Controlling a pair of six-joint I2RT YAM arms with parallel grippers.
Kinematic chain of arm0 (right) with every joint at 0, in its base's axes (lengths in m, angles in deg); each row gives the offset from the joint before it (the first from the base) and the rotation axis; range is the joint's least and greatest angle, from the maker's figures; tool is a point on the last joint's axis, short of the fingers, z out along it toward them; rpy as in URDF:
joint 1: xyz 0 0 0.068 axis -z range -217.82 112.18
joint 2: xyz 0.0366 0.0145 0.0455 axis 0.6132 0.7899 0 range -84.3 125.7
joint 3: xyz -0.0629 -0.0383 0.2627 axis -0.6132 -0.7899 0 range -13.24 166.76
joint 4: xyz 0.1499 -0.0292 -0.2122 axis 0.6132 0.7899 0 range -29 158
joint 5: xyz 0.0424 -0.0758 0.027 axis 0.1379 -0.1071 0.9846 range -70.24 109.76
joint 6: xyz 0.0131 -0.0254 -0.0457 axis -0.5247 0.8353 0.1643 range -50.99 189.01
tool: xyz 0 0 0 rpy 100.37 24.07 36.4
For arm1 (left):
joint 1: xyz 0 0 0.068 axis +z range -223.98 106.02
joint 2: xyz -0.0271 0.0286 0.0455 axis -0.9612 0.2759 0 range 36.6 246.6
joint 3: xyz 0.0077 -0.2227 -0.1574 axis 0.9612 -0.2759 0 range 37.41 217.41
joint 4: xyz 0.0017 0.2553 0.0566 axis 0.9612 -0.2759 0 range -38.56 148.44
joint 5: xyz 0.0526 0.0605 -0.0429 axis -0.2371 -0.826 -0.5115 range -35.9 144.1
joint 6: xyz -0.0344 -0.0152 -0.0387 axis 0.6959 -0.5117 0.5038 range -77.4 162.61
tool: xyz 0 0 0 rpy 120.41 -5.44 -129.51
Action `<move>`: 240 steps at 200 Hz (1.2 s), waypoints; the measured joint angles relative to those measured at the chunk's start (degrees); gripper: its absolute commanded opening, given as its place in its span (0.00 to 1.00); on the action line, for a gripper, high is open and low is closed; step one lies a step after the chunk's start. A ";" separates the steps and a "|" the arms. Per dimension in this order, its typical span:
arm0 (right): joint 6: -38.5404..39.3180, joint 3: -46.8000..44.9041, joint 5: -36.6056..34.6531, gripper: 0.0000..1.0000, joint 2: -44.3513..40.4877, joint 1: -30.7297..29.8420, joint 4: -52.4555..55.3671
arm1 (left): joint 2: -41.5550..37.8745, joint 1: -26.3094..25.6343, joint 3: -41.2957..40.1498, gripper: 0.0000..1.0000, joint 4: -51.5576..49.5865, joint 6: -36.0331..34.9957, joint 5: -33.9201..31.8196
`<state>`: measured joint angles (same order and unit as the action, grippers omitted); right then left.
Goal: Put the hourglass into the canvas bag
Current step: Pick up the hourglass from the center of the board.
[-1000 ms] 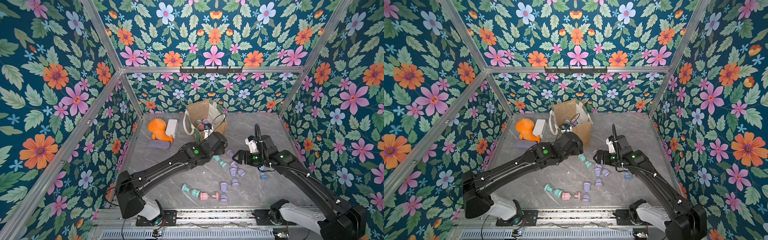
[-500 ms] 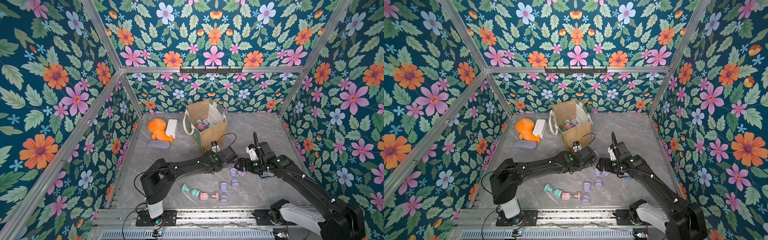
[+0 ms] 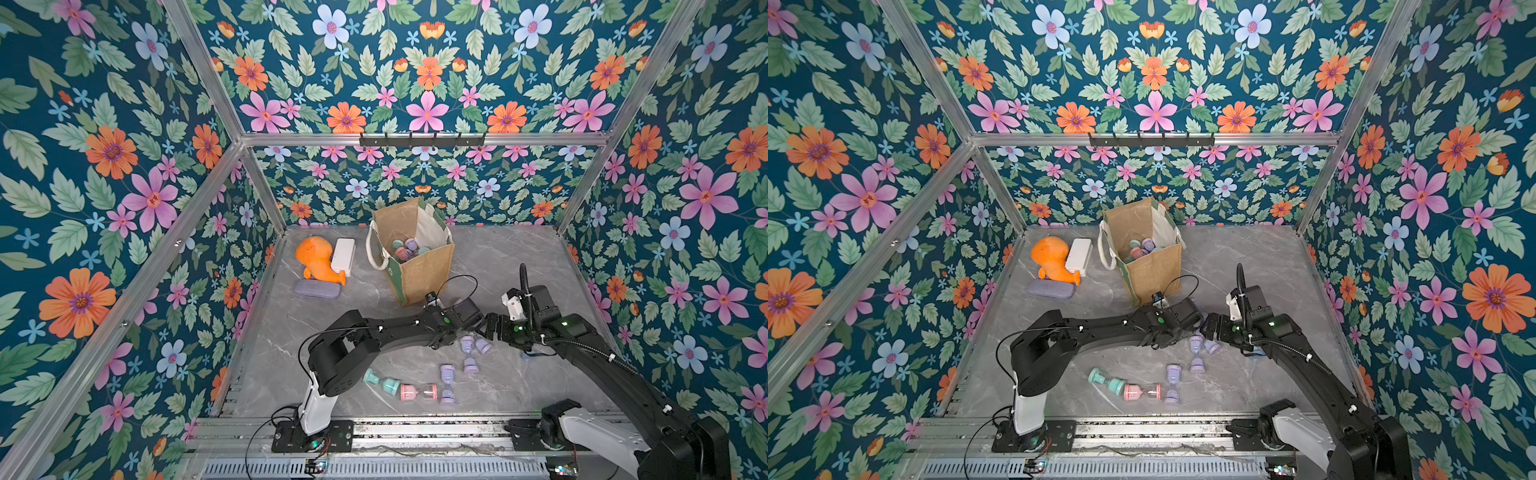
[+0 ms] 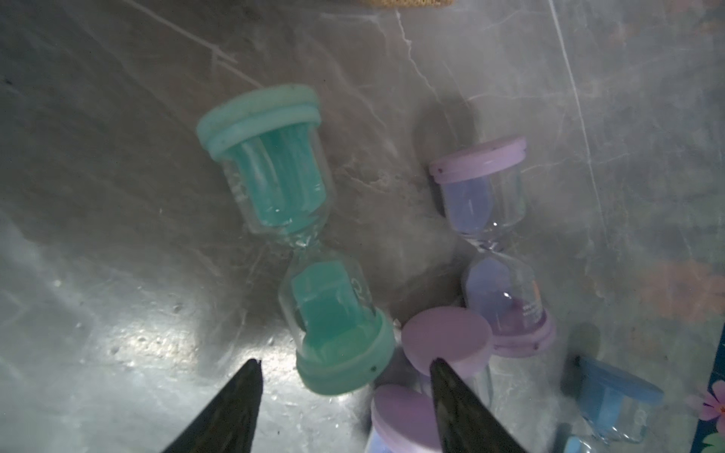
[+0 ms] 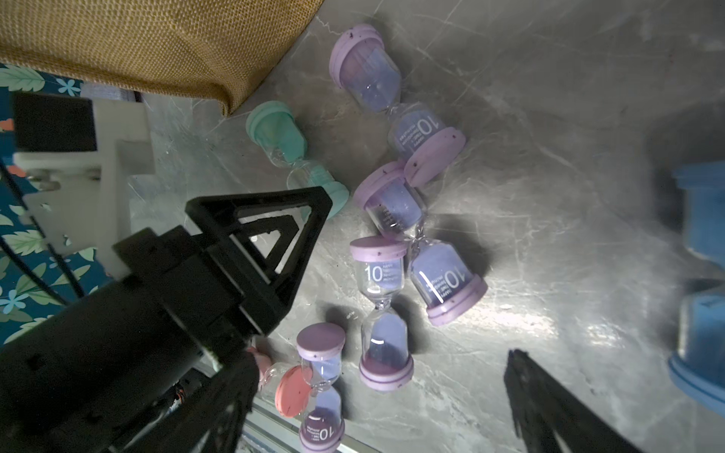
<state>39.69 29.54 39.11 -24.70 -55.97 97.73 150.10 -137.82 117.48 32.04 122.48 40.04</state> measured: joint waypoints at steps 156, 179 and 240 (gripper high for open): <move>-0.09 -0.63 1.03 0.99 0.15 0.81 -2.05 | 2.05 0.04 -1.92 0.57 -5.95 3.10 -3.56; -0.09 -0.57 1.07 0.99 0.46 0.81 -2.19 | 2.05 -0.13 -1.97 0.56 -5.86 3.13 -3.32; -0.11 -0.57 1.05 0.99 0.46 0.81 -2.19 | 2.14 -0.66 -2.32 0.50 -5.27 3.30 -3.45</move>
<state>39.58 28.97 40.16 -24.24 -55.16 95.54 152.24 -138.47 115.16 26.78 125.78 36.58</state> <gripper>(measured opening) 0.993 0.502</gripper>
